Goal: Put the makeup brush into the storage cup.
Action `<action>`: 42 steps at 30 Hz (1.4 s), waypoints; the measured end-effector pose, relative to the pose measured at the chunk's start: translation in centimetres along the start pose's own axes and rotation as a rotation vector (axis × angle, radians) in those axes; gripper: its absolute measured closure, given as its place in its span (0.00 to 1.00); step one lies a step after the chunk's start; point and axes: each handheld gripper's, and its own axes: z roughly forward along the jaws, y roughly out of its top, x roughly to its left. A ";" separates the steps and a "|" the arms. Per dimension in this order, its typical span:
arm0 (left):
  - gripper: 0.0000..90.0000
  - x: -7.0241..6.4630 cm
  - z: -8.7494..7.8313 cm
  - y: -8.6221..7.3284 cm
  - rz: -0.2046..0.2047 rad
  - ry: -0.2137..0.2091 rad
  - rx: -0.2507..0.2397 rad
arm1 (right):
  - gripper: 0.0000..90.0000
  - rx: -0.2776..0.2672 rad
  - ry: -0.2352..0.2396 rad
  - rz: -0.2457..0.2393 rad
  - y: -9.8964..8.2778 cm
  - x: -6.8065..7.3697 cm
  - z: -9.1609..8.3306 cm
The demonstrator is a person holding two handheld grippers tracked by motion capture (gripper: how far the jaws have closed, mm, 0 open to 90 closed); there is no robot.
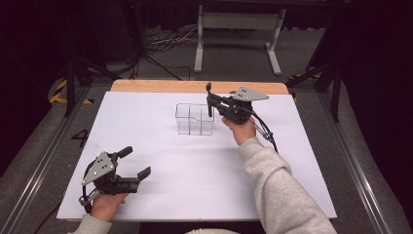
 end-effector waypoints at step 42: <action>0.05 0.0 0.2 0.0 -0.001 0.002 0.005 | 0.23 -0.017 -0.011 0.081 0.2 0.1 -2.4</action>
